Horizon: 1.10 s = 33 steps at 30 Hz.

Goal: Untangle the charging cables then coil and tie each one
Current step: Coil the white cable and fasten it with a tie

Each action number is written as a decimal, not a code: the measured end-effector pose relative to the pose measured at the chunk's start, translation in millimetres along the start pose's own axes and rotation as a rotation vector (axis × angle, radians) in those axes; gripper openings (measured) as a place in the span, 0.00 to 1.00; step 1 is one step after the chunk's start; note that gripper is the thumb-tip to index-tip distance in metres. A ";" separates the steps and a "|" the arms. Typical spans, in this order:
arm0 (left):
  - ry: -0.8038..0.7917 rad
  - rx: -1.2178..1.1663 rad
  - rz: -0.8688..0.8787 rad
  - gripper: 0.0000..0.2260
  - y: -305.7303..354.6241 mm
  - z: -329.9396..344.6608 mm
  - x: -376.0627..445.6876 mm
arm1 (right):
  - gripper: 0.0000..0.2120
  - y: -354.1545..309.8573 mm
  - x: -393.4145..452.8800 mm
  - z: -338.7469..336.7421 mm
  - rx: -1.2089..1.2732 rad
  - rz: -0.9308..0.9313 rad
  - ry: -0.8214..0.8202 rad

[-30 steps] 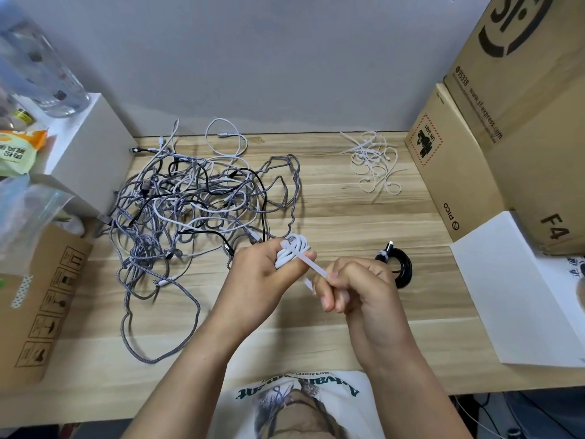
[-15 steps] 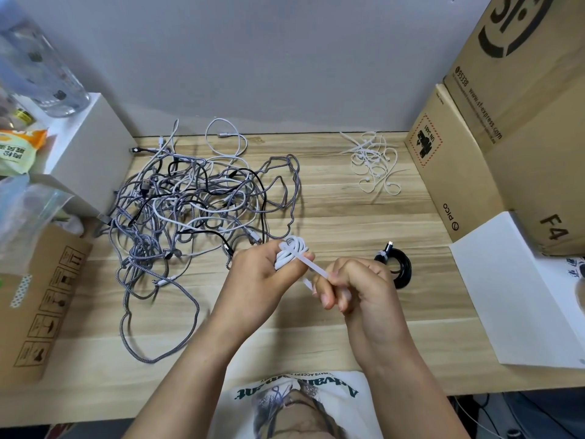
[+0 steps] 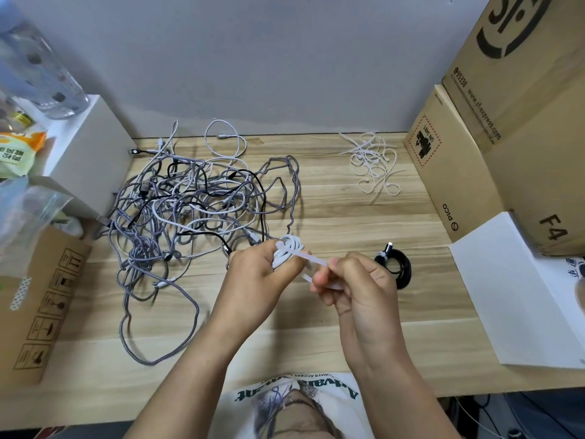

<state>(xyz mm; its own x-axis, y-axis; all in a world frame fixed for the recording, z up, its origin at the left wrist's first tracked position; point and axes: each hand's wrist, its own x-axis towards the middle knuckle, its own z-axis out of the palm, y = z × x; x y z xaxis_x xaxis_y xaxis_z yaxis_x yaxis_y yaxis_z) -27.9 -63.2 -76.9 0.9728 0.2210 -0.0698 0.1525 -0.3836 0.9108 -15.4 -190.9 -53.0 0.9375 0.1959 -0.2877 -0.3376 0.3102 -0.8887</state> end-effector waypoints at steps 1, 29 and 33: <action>-0.001 0.008 0.001 0.09 0.3 -0.2 -0.1 | 0.14 0.3 0.2 0.5 0.006 -0.007 0.006; 0.049 0.214 -0.015 0.15 -9.3 3.6 -1.1 | 0.23 15.8 5.7 8.5 -0.124 0.016 -0.018; 0.061 0.234 -0.016 0.17 -8.3 3.9 -0.8 | 0.16 18.8 1.5 12.7 -0.163 -0.020 -0.049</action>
<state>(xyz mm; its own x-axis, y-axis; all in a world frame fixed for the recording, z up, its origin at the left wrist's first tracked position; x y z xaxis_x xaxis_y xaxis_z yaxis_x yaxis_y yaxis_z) -29.3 -63.8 -86.0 0.9586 0.2801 -0.0520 0.2109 -0.5750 0.7905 -21.5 -173.0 -65.6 0.9373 0.2380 -0.2547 -0.2965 0.1601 -0.9415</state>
